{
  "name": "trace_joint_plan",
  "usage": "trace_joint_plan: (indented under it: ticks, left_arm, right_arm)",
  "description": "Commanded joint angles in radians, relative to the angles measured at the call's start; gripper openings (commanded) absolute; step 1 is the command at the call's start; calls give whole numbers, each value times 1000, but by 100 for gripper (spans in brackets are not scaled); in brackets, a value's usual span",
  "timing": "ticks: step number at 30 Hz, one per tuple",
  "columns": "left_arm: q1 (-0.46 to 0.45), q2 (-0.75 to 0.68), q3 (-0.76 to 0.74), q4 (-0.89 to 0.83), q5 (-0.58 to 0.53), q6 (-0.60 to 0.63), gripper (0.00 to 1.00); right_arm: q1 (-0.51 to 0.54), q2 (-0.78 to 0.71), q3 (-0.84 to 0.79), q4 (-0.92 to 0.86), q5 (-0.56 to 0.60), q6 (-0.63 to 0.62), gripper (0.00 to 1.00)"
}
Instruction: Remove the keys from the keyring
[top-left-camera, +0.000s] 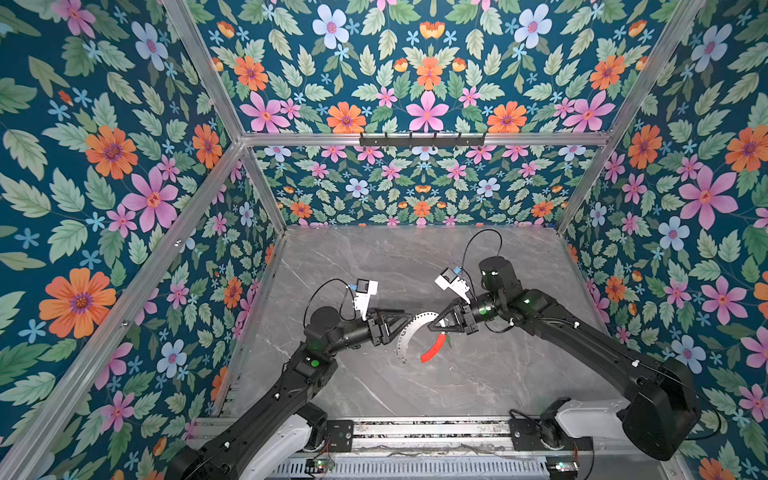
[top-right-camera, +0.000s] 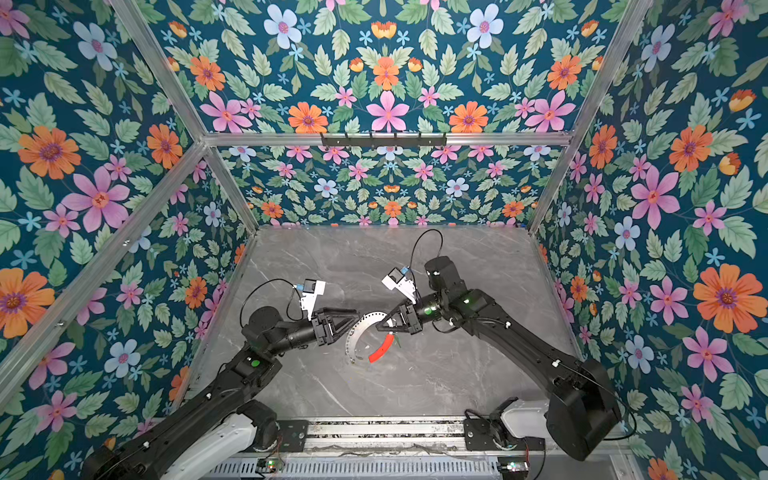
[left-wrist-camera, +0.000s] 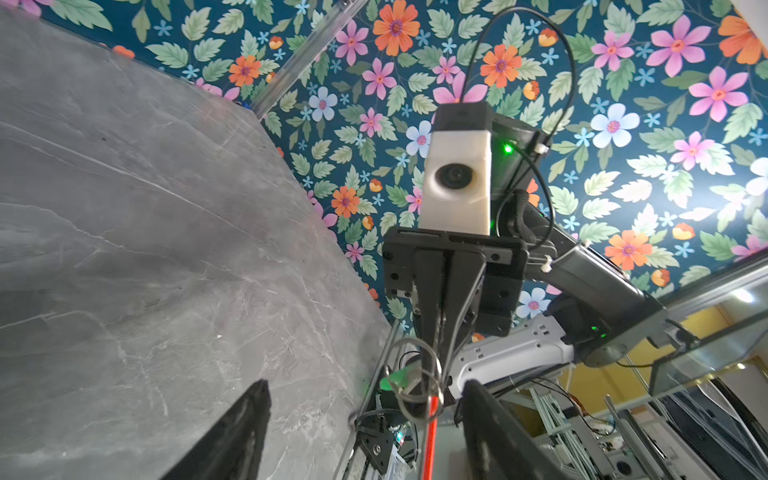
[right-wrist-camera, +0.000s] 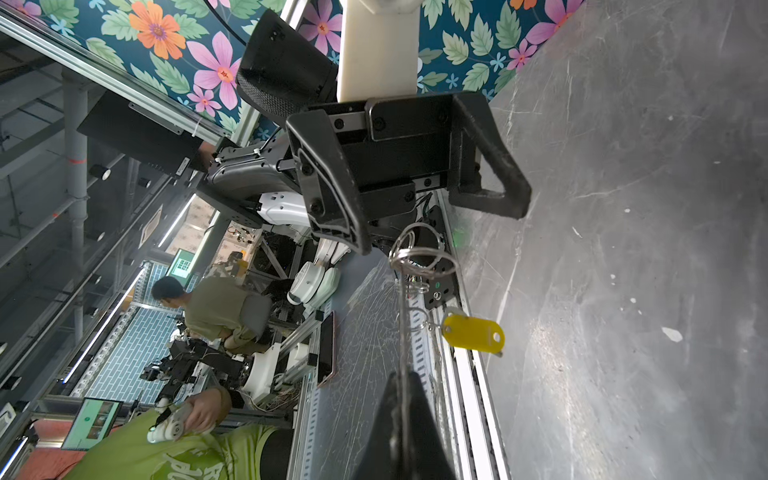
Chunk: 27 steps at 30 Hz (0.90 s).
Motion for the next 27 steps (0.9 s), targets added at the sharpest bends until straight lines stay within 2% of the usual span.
trace_joint_plan:
  ticks: [1,7,10,20,27]
  left_arm:
    - [0,1,-9,79,73,-17,69]
    - [0,-22,-16,89,97,-25,67]
    - [0,-28,-15,90,108,-27,61]
    - [-1,-14,-19,112,116,-39,36]
    - [-2,-7,-26,134,101,-58,10]
  right_arm:
    - [-1,13,25,-25,-47,-39,0]
    - [-10,41,57,-35,-73,-55,0]
    - [-16,57,67,-39,-80,-58,0]
    - [-18,100,95,-43,-96,-53,0]
    - [-17,113,102,-22,-86,-29,0]
